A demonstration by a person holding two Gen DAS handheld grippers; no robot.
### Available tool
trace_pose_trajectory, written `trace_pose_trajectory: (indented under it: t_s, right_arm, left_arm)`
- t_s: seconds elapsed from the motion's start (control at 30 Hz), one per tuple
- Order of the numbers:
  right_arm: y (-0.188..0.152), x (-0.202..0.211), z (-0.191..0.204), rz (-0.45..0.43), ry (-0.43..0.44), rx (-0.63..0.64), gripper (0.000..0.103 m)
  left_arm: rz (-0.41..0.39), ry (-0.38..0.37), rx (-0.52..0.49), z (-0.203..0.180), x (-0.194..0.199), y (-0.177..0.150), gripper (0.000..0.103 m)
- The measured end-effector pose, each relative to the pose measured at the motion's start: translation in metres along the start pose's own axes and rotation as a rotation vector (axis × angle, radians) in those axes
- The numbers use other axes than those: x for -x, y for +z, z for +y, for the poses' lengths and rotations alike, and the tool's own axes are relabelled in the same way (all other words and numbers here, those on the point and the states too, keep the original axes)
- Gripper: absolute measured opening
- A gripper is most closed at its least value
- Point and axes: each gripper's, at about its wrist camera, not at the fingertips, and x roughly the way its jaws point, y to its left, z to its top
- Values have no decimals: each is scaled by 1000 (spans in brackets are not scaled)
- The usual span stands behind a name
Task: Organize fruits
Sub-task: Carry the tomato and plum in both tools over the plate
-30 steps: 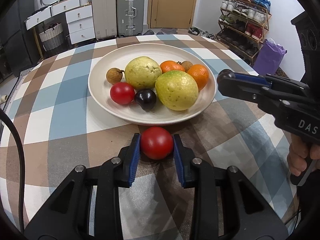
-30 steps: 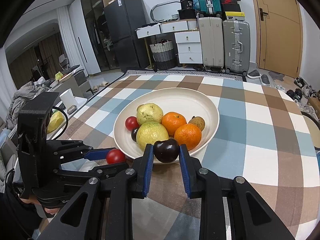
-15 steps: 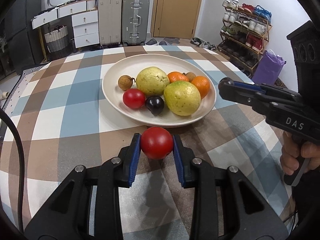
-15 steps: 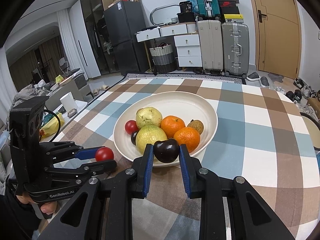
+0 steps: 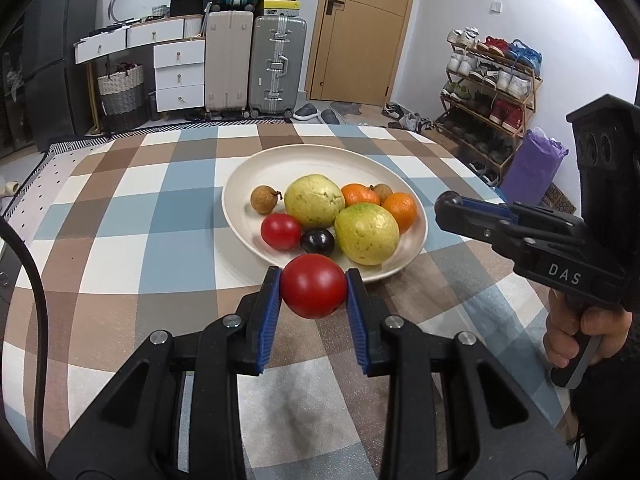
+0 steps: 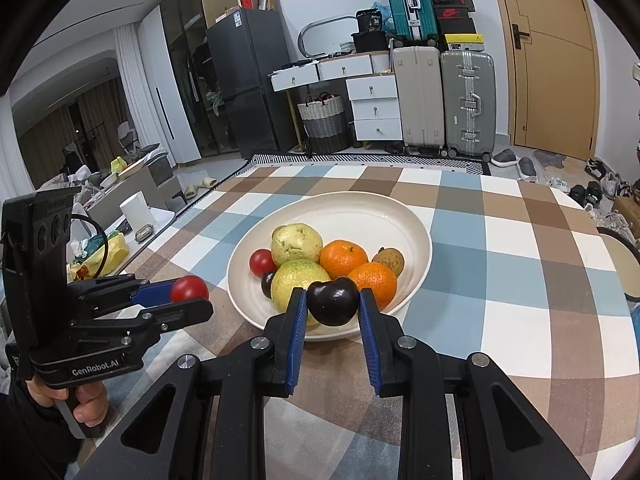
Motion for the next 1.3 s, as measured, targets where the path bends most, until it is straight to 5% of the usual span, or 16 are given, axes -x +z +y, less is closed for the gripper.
trace_pose_trajectory:
  t_s: [0.7,1.3]
  right_arm:
    - [19,-3,-2,-36,-10,-34,27]
    - [42,-39,-16,-2,-45,-60,27]
  left_arm:
    - [-33,62,40,19,-9,33,29]
    - [-19,96,31,32,-62,64,29]
